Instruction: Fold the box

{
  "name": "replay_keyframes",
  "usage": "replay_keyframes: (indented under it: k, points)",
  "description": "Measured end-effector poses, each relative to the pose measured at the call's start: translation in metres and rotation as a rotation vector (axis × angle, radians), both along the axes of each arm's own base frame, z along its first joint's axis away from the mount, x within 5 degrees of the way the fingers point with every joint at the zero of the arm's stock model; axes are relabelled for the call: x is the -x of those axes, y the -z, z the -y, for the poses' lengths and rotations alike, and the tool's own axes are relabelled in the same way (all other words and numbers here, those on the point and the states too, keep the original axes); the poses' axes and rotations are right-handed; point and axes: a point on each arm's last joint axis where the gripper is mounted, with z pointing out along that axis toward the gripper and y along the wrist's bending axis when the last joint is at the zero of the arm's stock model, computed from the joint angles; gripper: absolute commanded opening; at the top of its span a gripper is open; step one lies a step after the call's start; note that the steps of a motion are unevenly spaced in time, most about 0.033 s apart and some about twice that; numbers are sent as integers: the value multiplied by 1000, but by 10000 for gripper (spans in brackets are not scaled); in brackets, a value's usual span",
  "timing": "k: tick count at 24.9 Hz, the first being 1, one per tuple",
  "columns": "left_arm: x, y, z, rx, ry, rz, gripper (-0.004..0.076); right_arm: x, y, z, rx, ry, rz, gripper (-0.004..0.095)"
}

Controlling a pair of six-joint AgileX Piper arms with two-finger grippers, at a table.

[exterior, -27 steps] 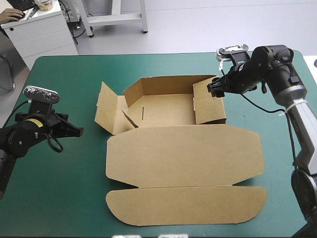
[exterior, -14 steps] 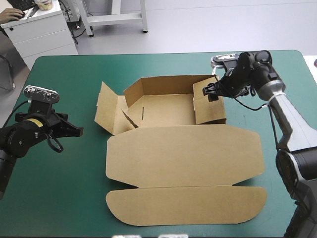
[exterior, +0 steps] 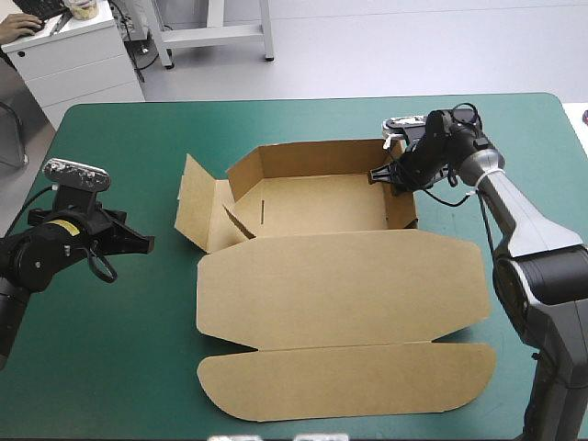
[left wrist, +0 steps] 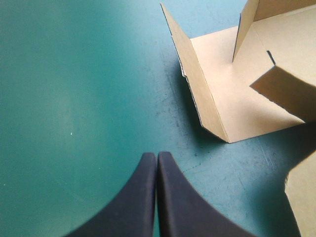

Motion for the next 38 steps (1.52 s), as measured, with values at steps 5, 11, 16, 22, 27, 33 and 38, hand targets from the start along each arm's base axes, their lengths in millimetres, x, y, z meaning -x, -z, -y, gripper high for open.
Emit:
replay_keyframes:
  k: [5, 11, 16, 22, 27, 33, 38]
  points:
    - [0, 0, 0, 0, 0, 0, -10, 0, 0, 0, -1, 1, 0, -20]
    - [0, 1, 0, 7, -4, -9, -10, 10, -17, 53, 21, -8, -71, -20]
    - [1, 2, 0, 14, -10, -22, -10, 42, -89, 117, -117, 26, 123, -20]
    - [1, 2, 0, 27, -21, -27, -10, 90, -149, 132, -55, -13, 299, -21]
    - [1, 2, 0, 31, -24, -25, -8, 115, -177, 126, -62, -37, 392, -20]
    - [-9, 10, 6, 90, -1, -70, 17, 136, -198, 119, -93, -58, 464, -20]
    - [-24, 24, 19, 189, 96, -140, 17, 151, -208, 116, -87, -62, 501, -20]
